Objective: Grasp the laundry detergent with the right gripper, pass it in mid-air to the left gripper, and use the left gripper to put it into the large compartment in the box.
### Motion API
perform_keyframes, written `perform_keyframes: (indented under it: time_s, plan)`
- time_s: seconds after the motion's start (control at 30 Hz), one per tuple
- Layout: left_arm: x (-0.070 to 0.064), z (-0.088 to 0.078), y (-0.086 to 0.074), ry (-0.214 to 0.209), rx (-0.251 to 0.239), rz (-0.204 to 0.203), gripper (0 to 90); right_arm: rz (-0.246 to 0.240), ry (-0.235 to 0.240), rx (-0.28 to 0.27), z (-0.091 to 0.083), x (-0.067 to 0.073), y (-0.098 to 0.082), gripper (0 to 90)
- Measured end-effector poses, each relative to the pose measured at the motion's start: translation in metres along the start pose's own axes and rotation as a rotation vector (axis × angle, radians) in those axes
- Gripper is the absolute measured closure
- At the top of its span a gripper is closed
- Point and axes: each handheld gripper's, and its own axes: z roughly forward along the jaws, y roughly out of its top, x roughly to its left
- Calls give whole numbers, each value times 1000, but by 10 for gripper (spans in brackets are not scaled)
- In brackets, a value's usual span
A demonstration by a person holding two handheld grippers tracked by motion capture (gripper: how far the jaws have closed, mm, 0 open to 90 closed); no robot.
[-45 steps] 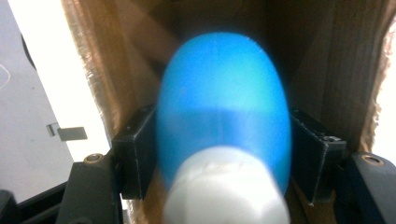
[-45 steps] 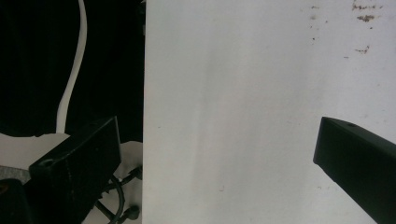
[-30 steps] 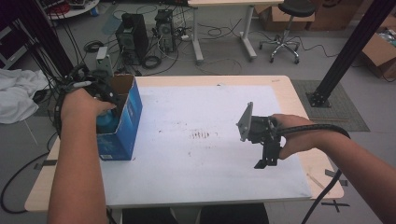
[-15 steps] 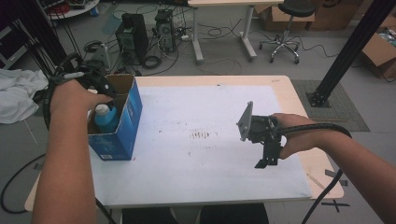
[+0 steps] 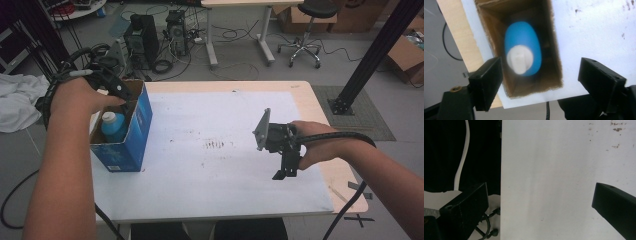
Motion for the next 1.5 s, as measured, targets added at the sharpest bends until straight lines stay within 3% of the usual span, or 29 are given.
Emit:
perform_keyframes:
  time_s: [0.1,0.2,0.37,0.5,0.8,1.1,1.17,1.23,1.33,1.5]
  plan:
    - [-9,-3,0,14,3,51,169,3,2,2,0,1,1,5]
    - [-18,-8,-2,2,-15,99,165,-2,3,1,1,0,2,5]
    - [-36,-14,-6,-8,-31,215,156,0,7,2,2,0,2,5]
    - [-53,-13,-10,24,-19,307,137,3,7,8,2,0,2,5]
    - [-90,-15,-16,26,-36,517,20,6,11,20,0,0,6,5]
    - [-114,-15,-24,-17,-63,695,1,14,13,24,-1,0,5,5]
    - [-117,-14,-24,-67,-26,718,1,17,14,25,-1,0,5,5]
    - [-123,-13,-27,-50,-45,783,1,17,18,31,-1,0,5,4]
    - [-132,-12,-30,-76,-55,853,1,17,20,47,0,0,4,3]
    - [-151,-10,-38,-66,-61,1031,1,25,20,59,-3,0,4,3]
